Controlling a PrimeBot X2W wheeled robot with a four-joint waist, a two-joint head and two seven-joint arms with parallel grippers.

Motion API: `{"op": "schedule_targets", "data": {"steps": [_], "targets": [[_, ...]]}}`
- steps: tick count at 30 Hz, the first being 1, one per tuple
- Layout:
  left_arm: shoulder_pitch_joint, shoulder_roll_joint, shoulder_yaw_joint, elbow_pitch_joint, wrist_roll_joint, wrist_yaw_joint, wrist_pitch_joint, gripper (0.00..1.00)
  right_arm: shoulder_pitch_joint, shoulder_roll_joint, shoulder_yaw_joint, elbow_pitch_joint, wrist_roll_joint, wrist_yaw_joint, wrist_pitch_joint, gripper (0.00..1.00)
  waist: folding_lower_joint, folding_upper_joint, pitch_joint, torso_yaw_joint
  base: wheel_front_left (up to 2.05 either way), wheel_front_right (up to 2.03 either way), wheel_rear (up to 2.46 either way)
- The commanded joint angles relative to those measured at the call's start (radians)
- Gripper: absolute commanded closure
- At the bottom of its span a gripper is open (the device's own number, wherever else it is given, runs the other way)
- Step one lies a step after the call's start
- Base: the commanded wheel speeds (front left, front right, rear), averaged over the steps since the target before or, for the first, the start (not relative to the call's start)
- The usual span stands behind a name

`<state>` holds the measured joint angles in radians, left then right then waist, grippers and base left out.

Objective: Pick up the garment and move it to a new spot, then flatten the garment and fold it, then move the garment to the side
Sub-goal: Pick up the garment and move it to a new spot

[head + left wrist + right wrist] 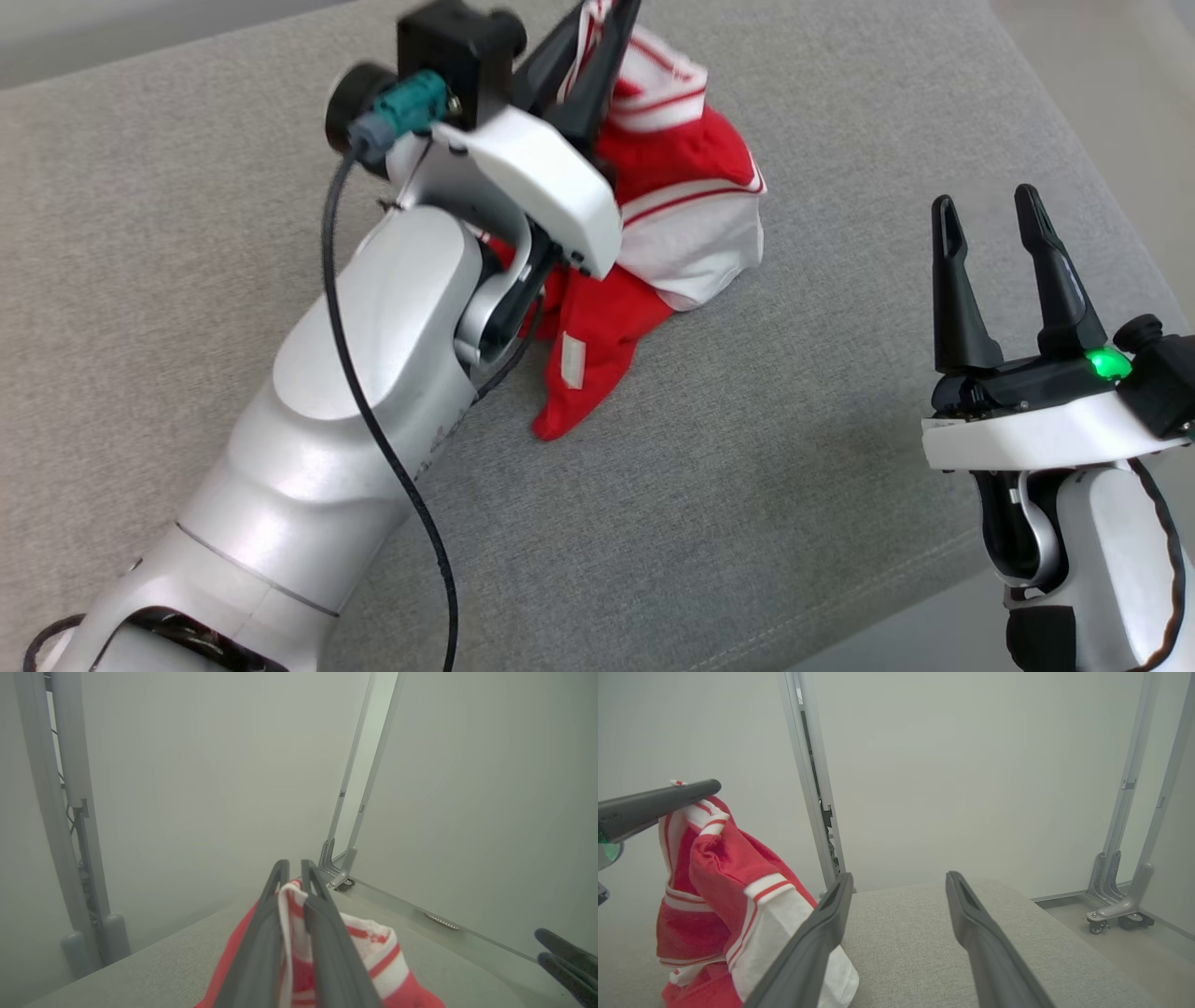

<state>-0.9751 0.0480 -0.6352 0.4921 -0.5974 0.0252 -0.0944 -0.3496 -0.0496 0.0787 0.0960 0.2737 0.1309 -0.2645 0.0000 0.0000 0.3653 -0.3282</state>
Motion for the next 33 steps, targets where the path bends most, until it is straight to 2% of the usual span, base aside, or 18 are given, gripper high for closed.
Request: {"op": "schedule_targets", "data": {"steps": [1, 2, 3, 5, 7, 11, 15, 17, 24, 29, 33], "targets": [[0.006, 0.005, -0.001, 0.009, 0.004, -0.005, -0.007, 0.65, -0.012, -0.003, 0.001, -0.003, 0.003, 0.0, -0.003, 0.0, 0.0, 0.0, 0.018, -0.018, 0.0, 0.0, 0.0], [0.006, 0.005, -0.015, 0.044, 0.007, -0.006, -0.019, 0.24, -0.014, -0.003, 0.0, -0.004, 0.007, 0.0, -0.003, 0.0, 0.0, 0.0, 0.021, -0.02, 0.0, 0.0, 0.0], [0.006, 0.005, -0.024, 0.074, 0.007, -0.006, -0.029, 0.0, -0.014, -0.003, 0.0, -0.003, 0.009, 0.0, -0.003, 0.0, 0.0, 0.0, 0.023, -0.021, 0.0, 0.0, 0.0], [-0.002, 0.004, -0.04, 0.122, -0.004, -0.017, -0.055, 0.0, -0.016, -0.003, -0.002, -0.003, 0.009, 0.0, -0.003, 0.0, 0.0, 0.0, 0.024, -0.018, 0.0, 0.0, 0.0], [-0.025, 0.006, -0.026, 0.151, -0.024, -0.011, -0.089, 0.0, -0.013, -0.003, -0.002, -0.001, 0.001, 0.0, -0.003, 0.0, 0.0, 0.0, 0.021, -0.005, 0.0, 0.0, 0.0], [-0.056, 0.005, -0.004, 0.188, -0.043, -0.027, -0.136, 0.0, -0.003, -0.004, -0.014, 0.002, -0.023, 0.0, -0.003, 0.0, 0.0, 0.0, -0.002, 0.038, 0.0, 0.0, 0.0], [-0.072, 0.052, 0.04, 0.169, -0.017, -0.035, -0.164, 0.0, 0.011, -0.004, -0.022, 0.002, -0.063, 0.0, -0.003, 0.0, 0.0, 0.0, -0.046, 0.111, 0.0, 0.0, 0.0], [-0.033, 0.092, 0.073, 0.121, 0.012, -0.027, -0.169, 0.0, 0.023, -0.004, -0.023, 0.004, -0.089, 0.0, -0.003, 0.0, 0.0, 0.0, -0.073, 0.164, 0.0, 0.0, 0.0], [0.201, 0.184, 0.196, -0.099, 0.093, 0.001, -0.169, 0.0, 0.053, -0.004, 0.001, 0.021, -0.145, 0.0, -0.003, 0.0, 0.0, 0.0, -0.128, 0.266, 0.0, 0.0, 0.0], [0.423, 0.182, 0.309, -0.249, 0.128, 0.011, -0.169, 0.0, 0.069, -0.016, 0.026, 0.036, -0.17, 0.0, -0.003, 0.0, 0.0, 0.0, -0.158, 0.318, 0.0, 0.0, 0.0], [0.579, 0.142, 0.391, -0.325, 0.161, -0.001, -0.169, 0.0, 0.077, -0.03, 0.046, 0.05, -0.178, 0.0, -0.003, 0.0, 0.0, 0.0, -0.175, 0.348, 0.0, 0.0, 0.0]]}}
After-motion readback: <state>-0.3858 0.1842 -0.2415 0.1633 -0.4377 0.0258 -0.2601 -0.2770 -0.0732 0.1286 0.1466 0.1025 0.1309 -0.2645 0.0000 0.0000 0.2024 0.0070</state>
